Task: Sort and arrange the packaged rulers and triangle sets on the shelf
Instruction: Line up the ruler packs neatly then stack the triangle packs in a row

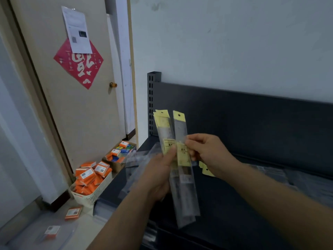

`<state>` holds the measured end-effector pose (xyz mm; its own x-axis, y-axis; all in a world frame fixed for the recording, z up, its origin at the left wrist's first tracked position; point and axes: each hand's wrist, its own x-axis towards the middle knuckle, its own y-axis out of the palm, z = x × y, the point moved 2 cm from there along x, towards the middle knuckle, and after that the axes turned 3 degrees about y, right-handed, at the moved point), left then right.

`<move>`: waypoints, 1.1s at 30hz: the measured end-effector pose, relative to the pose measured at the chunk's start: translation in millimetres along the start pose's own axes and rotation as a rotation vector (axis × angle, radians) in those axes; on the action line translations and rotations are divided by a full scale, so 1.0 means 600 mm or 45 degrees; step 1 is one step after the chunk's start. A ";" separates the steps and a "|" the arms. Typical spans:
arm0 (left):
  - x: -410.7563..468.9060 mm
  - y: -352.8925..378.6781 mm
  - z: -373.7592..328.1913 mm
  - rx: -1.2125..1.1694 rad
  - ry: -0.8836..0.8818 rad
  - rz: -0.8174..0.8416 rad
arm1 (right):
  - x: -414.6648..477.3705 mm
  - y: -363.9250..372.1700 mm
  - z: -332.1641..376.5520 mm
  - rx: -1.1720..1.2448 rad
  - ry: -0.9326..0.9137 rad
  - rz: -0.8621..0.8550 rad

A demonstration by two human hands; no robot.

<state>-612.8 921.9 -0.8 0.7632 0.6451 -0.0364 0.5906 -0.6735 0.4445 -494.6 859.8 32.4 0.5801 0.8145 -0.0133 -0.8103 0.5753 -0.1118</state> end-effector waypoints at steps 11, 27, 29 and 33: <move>0.024 0.059 0.032 -0.213 -0.016 0.042 | -0.102 -0.070 -0.046 -0.646 0.204 0.161; 0.026 0.067 0.061 1.700 0.744 0.267 | -0.240 -0.229 -0.078 -1.640 0.162 -0.148; 0.030 0.074 0.078 1.958 0.641 0.472 | -0.247 -0.243 -0.097 -1.522 0.221 -0.298; 0.024 0.084 0.079 1.834 0.457 0.660 | -0.264 -0.268 -0.126 -1.013 0.172 -0.623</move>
<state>-559.7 880.2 -21.6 0.9781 0.1516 0.1429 0.1984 -0.4695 -0.8604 -450.1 632.7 -22.6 0.8860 0.4516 0.1050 -0.2080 0.5896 -0.7805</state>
